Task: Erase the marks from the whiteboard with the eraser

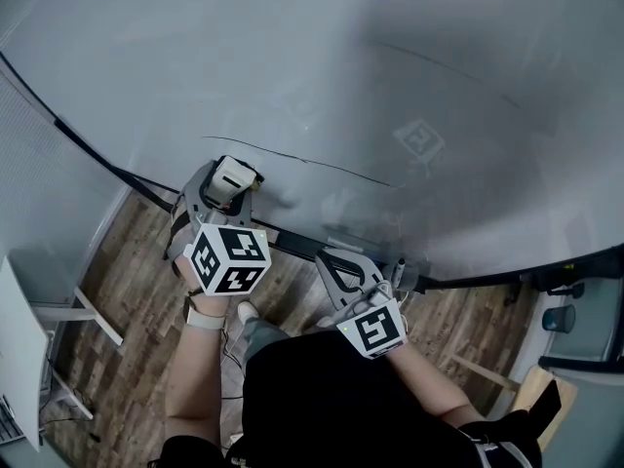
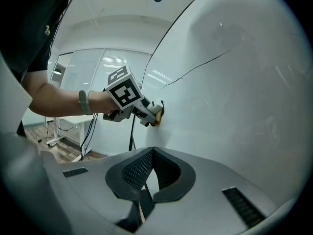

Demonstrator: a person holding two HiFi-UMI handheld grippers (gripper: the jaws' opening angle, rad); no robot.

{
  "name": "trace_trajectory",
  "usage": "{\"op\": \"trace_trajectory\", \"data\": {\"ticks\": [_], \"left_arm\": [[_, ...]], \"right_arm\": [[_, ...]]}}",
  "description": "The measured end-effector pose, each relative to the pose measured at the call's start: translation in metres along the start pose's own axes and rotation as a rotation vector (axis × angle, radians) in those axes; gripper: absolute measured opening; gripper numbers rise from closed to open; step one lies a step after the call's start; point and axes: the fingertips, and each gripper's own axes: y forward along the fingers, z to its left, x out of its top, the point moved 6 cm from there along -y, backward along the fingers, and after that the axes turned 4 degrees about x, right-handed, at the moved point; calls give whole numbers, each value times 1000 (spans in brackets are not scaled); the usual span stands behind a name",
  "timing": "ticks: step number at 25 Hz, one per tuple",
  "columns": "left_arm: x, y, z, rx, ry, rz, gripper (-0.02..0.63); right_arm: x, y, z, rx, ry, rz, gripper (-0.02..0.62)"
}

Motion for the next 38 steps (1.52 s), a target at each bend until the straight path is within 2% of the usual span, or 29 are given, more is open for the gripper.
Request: {"op": "trace_trajectory", "data": {"ticks": [4, 8, 12, 19, 25, 28, 34, 38], "left_arm": [[14, -6, -11, -10, 9, 3, 262], [27, -15, -14, -12, 35, -13, 264], [24, -20, 17, 47, 32, -62, 264], [-10, -23, 89, 130, -74, -54, 264], [-24, -10, 127, 120, -181, -76, 264], [-17, -6, 130, 107, -185, -90, 264], [-15, -4, 127, 133, -216, -81, 262], [-9, -2, 119, 159, -183, -50, 261]], "right_arm": [[-2, 1, -4, 2, 15, -38, 26], [7, 0, -4, 32, -8, -32, 26], [15, 20, -2, 48, -9, -42, 26], [26, 43, 11, 64, -18, -44, 26], [36, 60, 21, 54, -15, -22, 26], [36, 61, 22, 34, -9, -10, 26], [32, 60, 14, -11, 14, 11, 26], [22, 57, 9, -24, 43, 4, 26]]}}
